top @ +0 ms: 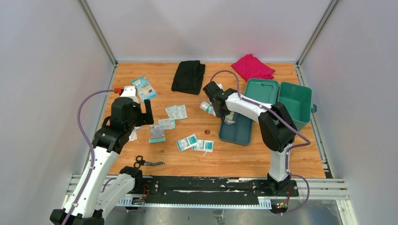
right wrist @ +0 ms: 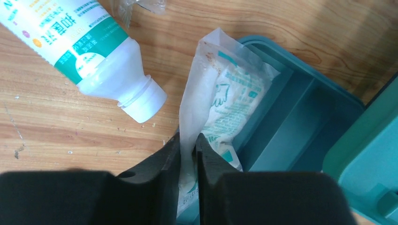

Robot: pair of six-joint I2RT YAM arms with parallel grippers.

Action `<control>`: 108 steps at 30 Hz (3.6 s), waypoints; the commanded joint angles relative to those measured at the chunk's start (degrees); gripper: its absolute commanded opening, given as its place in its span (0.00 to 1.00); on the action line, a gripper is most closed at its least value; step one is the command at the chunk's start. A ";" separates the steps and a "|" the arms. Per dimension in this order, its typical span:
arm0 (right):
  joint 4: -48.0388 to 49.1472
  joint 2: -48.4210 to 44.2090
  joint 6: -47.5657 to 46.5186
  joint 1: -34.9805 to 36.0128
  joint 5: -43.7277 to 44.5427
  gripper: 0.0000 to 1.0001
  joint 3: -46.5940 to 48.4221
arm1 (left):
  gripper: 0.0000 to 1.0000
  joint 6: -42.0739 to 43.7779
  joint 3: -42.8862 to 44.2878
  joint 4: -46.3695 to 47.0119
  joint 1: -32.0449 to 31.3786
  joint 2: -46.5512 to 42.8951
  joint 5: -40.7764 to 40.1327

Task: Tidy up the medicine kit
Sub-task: Pick up the medical item from the medicine box compartment, then place the medical item at the medicine box.

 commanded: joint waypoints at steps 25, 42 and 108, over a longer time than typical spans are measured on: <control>-1.74 -32.56 -3.27 -9.10 18.21 0.01 -7.60 | 1.00 0.77 -0.47 0.22 0.53 0.73 1.27; 7.20 -26.54 -1.54 -45.37 1.92 0.01 -11.40 | 1.00 0.86 -0.47 0.27 0.51 1.32 2.42; 9.60 -20.27 0.52 -42.56 -26.53 0.58 -4.01 | 1.00 0.95 -0.47 0.22 0.51 1.48 3.12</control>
